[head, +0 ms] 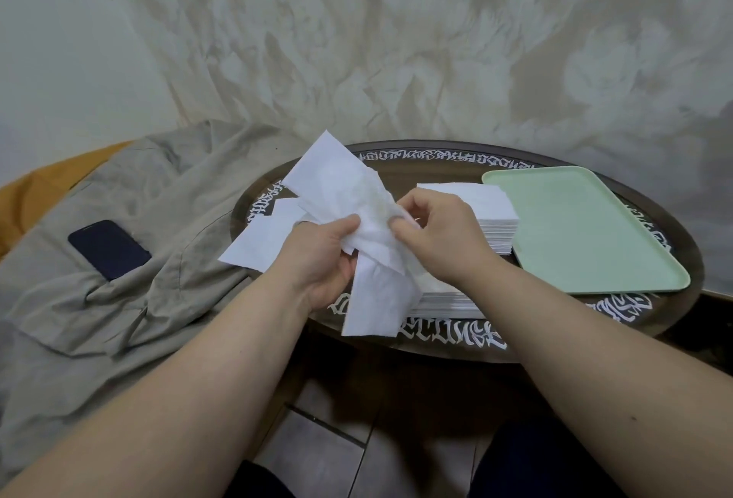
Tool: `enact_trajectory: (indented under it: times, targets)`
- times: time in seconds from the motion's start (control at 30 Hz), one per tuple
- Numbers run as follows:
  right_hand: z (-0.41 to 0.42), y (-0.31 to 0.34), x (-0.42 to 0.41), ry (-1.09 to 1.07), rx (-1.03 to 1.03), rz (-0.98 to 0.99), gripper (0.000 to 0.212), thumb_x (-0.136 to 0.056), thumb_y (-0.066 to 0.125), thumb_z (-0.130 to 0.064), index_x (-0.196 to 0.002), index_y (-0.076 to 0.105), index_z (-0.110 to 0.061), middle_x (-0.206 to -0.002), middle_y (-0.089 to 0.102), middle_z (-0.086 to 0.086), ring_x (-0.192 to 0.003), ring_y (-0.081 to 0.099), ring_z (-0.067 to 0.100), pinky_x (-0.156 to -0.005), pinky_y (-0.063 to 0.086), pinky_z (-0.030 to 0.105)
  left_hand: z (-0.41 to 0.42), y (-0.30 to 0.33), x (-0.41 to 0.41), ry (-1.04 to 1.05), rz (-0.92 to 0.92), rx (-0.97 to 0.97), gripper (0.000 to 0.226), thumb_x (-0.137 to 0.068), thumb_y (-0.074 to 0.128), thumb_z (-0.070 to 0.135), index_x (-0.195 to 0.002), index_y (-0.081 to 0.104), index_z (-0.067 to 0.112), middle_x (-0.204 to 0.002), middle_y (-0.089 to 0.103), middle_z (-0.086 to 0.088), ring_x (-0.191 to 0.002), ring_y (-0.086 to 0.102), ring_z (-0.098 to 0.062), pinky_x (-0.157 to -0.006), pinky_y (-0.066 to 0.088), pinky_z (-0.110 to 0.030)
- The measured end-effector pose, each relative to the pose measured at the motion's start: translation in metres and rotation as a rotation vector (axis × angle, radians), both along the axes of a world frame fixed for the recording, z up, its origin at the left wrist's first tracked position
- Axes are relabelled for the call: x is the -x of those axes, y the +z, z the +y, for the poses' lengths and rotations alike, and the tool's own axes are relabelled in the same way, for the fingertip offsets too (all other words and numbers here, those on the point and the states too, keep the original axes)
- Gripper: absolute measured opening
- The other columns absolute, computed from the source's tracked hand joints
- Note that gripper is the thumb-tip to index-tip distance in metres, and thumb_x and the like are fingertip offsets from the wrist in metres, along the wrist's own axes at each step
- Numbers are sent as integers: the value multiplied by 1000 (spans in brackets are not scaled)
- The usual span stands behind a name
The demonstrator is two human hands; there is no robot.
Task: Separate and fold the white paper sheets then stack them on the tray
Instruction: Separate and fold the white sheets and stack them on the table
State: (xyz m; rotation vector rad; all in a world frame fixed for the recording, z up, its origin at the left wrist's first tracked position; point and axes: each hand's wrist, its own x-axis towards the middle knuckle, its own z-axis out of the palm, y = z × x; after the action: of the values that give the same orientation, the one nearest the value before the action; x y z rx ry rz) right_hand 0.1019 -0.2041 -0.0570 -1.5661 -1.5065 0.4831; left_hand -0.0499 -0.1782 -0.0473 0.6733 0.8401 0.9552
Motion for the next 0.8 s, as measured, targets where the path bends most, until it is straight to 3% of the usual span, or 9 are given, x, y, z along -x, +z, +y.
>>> enact_trajectory:
  times: [0.13,0.23,0.33,0.4,0.47,0.53,0.6,0.73,0.8]
  targets:
    - [3,2,-15,-218,-23,334,20,-85,61,-15,-66,58,-8,-63,53,-1,-63,45,18,-61,37,31,2,3,5,84,-73,14,21,-98,44,-7,-106,63,-2,-90,75,-13,-71,75,-21,-54,58,-28]
    - [0,11,-29,-312,5,735,13,-88,60,-8,-76,64,-10,-76,65,4,-73,59,22,-70,51,38,5,8,10,138,-113,0,25,-100,39,-5,-93,62,1,-76,75,-9,-64,73,-19,-53,58,-27]
    - [-7,16,-35,-155,124,1169,11,-90,56,-2,-86,62,-10,-84,69,9,-77,66,25,-78,54,40,13,9,14,217,-178,13,24,-101,40,-2,-97,64,0,-82,76,-10,-70,74,-19,-68,61,-28]
    - [-11,12,-31,-70,217,1229,8,-90,56,-3,-90,61,-9,-88,68,12,-81,65,29,-80,53,42,18,8,14,243,-220,26,25,-101,41,-2,-113,62,0,-100,75,-13,-82,74,-22,-81,60,-32]
    - [-11,4,-25,-159,213,1012,11,-87,58,-3,-79,56,-10,-80,61,11,-75,58,27,-70,50,37,19,9,11,258,-241,37,27,-101,40,-2,-119,60,-1,-104,73,-13,-81,74,-23,-77,61,-33]
    - [-9,0,-24,-364,103,594,22,-82,55,-4,-67,44,-14,-66,43,5,-64,39,22,-57,33,30,18,11,8,278,-252,35,27,-100,41,-3,-118,60,0,-101,73,-12,-75,74,-22,-71,62,-32]
    - [-10,2,-21,-432,5,236,16,-81,53,-6,-67,50,-13,-63,44,-2,-61,37,20,-56,27,29,17,12,6,316,-265,33,27,-100,42,-3,-119,61,1,-103,73,-12,-76,74,-22,-74,62,-34]
    - [-13,7,8,-163,18,-115,11,-87,58,-18,-78,64,-17,-76,63,-1,-76,54,19,-66,35,32,18,10,-6,332,-262,43,31,-99,44,-2,-126,59,4,-111,72,-14,-88,72,-26,-97,52,-49]
    - [-14,4,20,-30,72,-78,10,-87,64,-30,-82,66,-21,-81,66,-9,-78,60,14,-72,43,28,15,12,-14,301,-240,58,30,-101,42,2,-129,55,2,-112,69,-18,-87,70,-29,-94,53,-53]
